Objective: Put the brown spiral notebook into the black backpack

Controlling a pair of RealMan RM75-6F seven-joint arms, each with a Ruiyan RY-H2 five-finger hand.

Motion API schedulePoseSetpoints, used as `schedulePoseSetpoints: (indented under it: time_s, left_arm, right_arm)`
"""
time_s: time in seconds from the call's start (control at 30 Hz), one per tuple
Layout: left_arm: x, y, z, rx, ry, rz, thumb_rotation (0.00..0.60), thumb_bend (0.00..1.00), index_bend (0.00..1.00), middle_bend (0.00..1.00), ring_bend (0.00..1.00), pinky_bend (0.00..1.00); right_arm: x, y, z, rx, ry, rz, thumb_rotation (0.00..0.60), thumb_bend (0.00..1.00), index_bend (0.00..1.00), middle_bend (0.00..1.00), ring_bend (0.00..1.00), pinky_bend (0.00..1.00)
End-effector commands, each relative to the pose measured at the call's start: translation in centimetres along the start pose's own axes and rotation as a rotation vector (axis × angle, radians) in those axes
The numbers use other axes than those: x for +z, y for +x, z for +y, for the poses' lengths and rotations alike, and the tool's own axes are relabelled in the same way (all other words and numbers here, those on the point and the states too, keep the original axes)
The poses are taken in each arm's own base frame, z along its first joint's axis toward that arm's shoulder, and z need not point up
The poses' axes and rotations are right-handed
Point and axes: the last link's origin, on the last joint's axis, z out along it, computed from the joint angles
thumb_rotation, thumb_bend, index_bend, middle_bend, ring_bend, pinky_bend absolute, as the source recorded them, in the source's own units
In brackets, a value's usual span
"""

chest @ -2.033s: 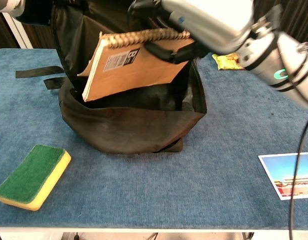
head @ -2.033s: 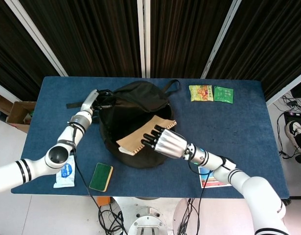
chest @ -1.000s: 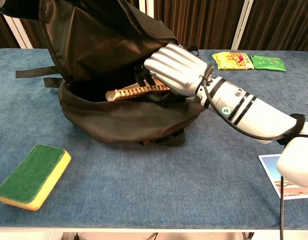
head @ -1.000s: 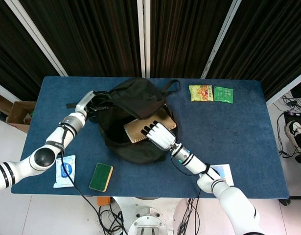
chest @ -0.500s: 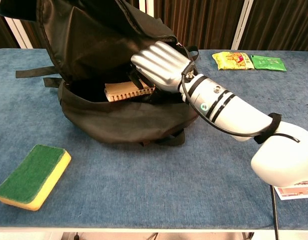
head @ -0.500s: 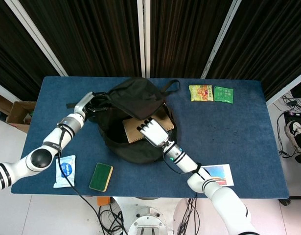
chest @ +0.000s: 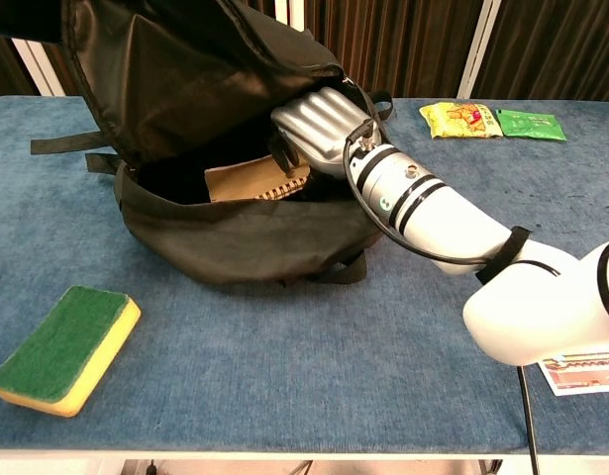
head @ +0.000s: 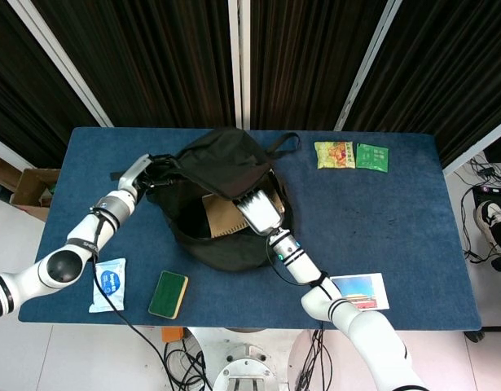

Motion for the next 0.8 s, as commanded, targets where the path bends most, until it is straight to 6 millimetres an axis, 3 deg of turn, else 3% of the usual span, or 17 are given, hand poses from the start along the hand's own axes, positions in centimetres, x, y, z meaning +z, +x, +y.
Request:
schedulePoseSetpoints:
  time_s: [0.03, 0.4, 0.67, 0.8]
  left_arm:
    - [0.0, 0.1, -0.1, 0.000, 0.002, 0.004, 0.600, 0.48, 0.63, 0.59, 0.50, 0.33]
    - [0.2, 0.5, -0.3, 0.003, 0.011, 0.018, 0.600, 0.48, 0.63, 0.58, 0.48, 0.33]
    - [0.2, 0.7, -0.6, 0.008, 0.020, 0.027, 0.600, 0.48, 0.62, 0.58, 0.48, 0.33]
    - [0.1, 0.9, -1.2, 0.038, 0.026, 0.034, 0.600, 0.48, 0.62, 0.58, 0.48, 0.33]
  right_arm:
    - [-0.1, 0.2, 1.0, 0.024, -0.029, -0.004, 0.600, 0.00, 0.37, 0.36, 0.26, 0.44]
    - [-2.8, 1.4, 3.0, 0.123, 0.031, -0.061, 0.600, 0.00, 0.06, 0.18, 0.06, 0.22]
    - [-5.6, 4.1, 3.6, 0.153, 0.083, -0.082, 0.600, 0.00, 0.02, 0.16, 0.04, 0.19]
    - [-8.3, 5.5, 4.2, 0.158, 0.102, -0.062, 0.600, 0.00, 0.02, 0.18, 0.04, 0.20]
